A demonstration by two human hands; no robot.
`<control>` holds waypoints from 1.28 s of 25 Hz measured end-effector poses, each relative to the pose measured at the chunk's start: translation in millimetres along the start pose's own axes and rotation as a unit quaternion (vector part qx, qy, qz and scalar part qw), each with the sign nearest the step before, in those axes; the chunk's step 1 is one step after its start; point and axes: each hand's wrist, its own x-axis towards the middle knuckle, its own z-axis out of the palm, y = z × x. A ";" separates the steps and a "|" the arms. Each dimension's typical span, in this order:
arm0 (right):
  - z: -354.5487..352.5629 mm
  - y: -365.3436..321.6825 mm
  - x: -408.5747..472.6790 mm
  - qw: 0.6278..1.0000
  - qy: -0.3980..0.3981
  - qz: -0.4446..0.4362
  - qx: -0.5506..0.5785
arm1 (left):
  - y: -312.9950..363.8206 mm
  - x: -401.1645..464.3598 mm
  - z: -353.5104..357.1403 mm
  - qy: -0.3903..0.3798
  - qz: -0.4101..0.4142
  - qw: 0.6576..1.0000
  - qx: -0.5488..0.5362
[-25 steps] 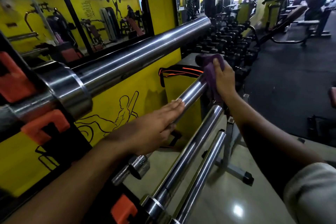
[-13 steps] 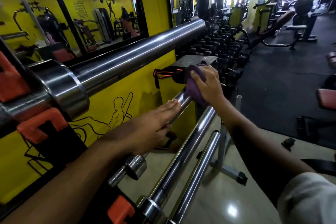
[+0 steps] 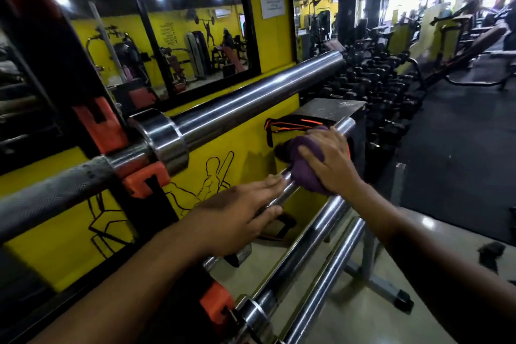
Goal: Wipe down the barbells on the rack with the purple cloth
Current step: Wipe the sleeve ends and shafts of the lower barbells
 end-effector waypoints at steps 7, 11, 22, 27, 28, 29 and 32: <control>9.4 -38.6 -4.5 0.997 0.025 0.068 0.029 | 0.2 -67.9 11.4 0.025 0.032 0.984 0.171; 1.1 -3.6 -9.7 0.997 -0.012 -0.033 0.066 | 1.4 -66.3 16.8 0.043 0.026 0.984 0.171; 0.9 -5.1 3.0 0.990 -0.007 0.116 0.085 | 3.1 -67.6 14.7 0.069 0.038 0.981 0.180; 10.9 -55.8 -35.6 0.991 0.007 0.062 0.115 | 5.9 -66.5 9.6 0.065 0.048 0.980 0.180; 0.3 -57.9 -36.7 0.992 -0.001 0.035 0.121 | 5.4 -67.6 7.4 0.064 0.057 0.981 0.176; -8.4 -54.0 -34.9 0.993 0.001 0.026 0.116 | 4.1 -72.1 5.6 0.060 0.060 0.981 0.176; -20.0 -42.6 -19.0 0.999 -0.017 0.026 0.037 | 5.4 -105.0 3.8 0.050 0.035 0.976 0.207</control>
